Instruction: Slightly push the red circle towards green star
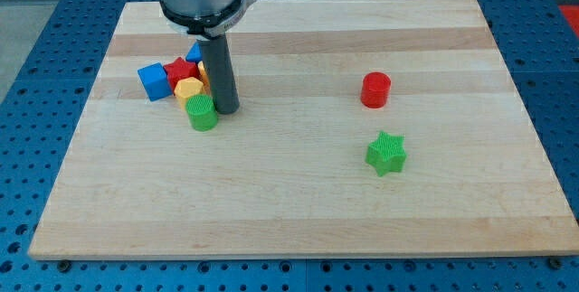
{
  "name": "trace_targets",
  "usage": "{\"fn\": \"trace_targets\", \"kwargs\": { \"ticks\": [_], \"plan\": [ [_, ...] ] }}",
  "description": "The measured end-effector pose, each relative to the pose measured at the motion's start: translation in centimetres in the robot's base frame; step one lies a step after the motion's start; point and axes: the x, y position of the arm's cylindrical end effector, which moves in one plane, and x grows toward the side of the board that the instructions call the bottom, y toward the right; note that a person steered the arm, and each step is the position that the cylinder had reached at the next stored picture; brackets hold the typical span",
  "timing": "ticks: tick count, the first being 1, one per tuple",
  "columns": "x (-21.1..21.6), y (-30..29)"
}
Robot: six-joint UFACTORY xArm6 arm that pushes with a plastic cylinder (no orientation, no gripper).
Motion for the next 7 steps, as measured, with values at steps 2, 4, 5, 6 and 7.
{"fn": "trace_targets", "kwargs": {
  "ticks": [2, 4, 5, 6, 7],
  "plan": [
    [-0.3, 2.2],
    [1.7, 13.2],
    [-0.3, 17.2],
    [-3.4, 19.1],
    [-4.2, 19.1]
  ]
}}
